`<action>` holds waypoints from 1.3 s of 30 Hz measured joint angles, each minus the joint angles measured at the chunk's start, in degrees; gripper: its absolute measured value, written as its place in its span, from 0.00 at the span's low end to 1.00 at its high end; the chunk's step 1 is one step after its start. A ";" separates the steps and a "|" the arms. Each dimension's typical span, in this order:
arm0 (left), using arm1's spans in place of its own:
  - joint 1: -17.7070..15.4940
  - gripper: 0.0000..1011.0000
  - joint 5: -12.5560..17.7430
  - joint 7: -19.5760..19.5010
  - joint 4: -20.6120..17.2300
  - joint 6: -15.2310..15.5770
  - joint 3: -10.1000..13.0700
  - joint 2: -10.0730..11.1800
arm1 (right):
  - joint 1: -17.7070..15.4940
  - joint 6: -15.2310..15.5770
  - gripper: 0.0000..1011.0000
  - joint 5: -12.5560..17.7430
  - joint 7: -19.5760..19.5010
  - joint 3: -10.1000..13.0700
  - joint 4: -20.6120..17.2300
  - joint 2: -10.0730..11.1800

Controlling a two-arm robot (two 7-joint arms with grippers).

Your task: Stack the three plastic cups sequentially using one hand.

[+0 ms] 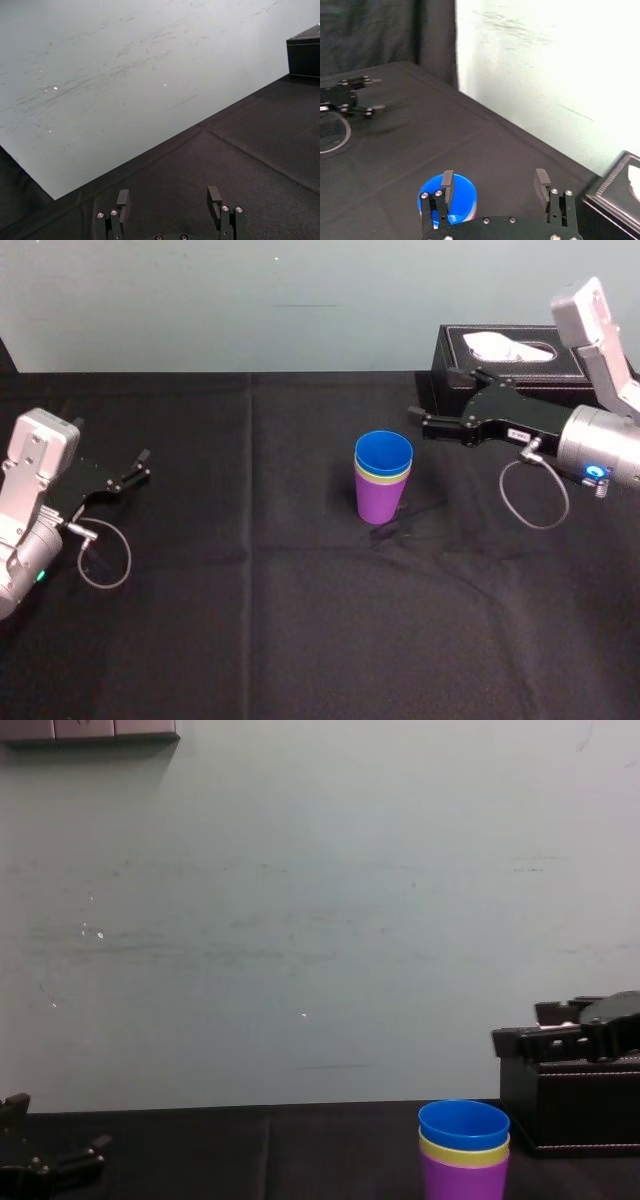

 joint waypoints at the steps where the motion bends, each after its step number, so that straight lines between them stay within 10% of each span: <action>1: 0.00 1.00 0.00 0.00 0.00 0.00 0.00 0.00 | -0.27 -0.19 0.99 -0.02 -0.42 0.31 0.00 0.06; 39: 0.00 1.00 0.00 0.00 0.00 0.00 0.00 0.00 | -6.98 -2.22 0.99 -4.44 -5.21 5.87 4.63 0.27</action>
